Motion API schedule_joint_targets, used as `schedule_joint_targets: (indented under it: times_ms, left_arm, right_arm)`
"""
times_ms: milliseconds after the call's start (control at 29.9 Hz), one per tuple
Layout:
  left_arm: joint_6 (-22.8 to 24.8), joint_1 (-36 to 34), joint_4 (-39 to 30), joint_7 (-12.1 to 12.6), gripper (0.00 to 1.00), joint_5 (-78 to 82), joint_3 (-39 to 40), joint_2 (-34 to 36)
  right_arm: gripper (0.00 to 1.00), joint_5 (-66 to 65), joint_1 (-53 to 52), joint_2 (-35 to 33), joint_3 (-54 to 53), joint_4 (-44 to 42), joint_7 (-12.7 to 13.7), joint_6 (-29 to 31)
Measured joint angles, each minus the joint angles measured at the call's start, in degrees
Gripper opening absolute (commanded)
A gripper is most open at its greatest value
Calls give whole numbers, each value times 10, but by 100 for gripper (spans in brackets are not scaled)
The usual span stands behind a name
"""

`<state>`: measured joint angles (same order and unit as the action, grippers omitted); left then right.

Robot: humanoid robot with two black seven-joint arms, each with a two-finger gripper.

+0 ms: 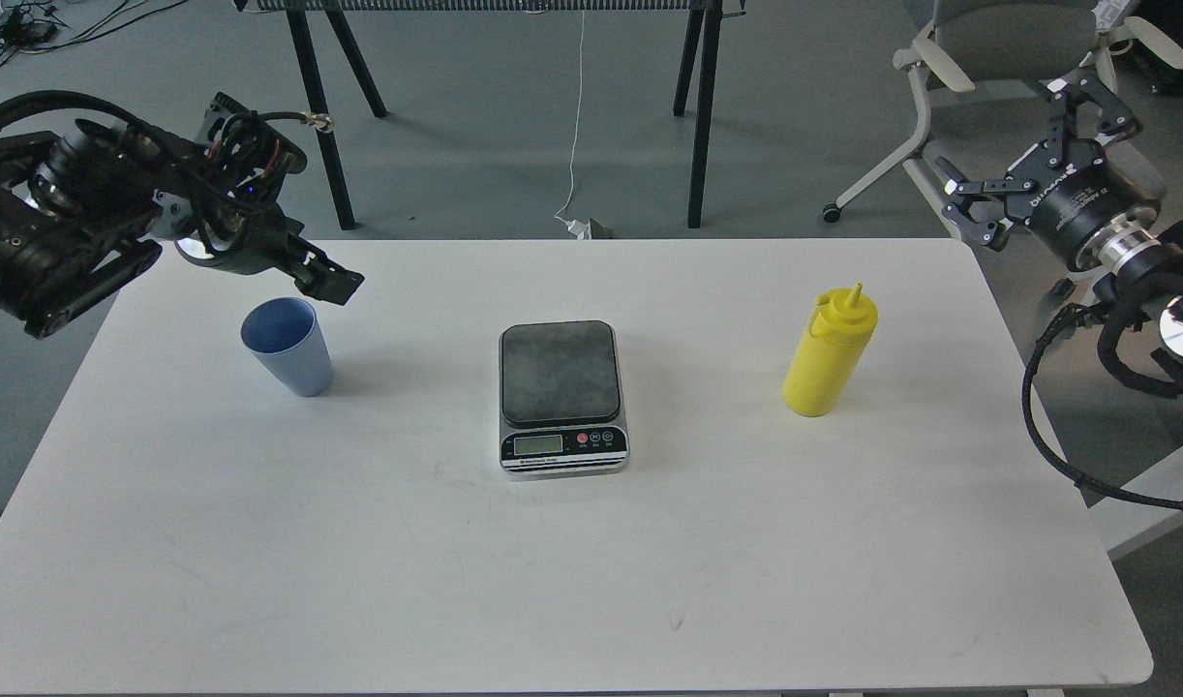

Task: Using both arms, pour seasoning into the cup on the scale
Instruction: 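Lower the left gripper over the blue cup rim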

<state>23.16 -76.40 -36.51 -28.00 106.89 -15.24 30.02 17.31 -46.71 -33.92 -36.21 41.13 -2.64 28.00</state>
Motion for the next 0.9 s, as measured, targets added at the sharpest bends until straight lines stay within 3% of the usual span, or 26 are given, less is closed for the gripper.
schedule_joint_targets:
  times_ms: [468, 903]
  left_arm:
    - [-24, 9, 40, 0, 98, 4, -68, -1]
    - [-17, 21, 31, 0, 97, -2, -69, -9]
  right_arm:
    - [99, 0, 0, 0, 0, 0, 0, 0]
    - [99, 0, 0, 0, 0, -2, 0, 0]
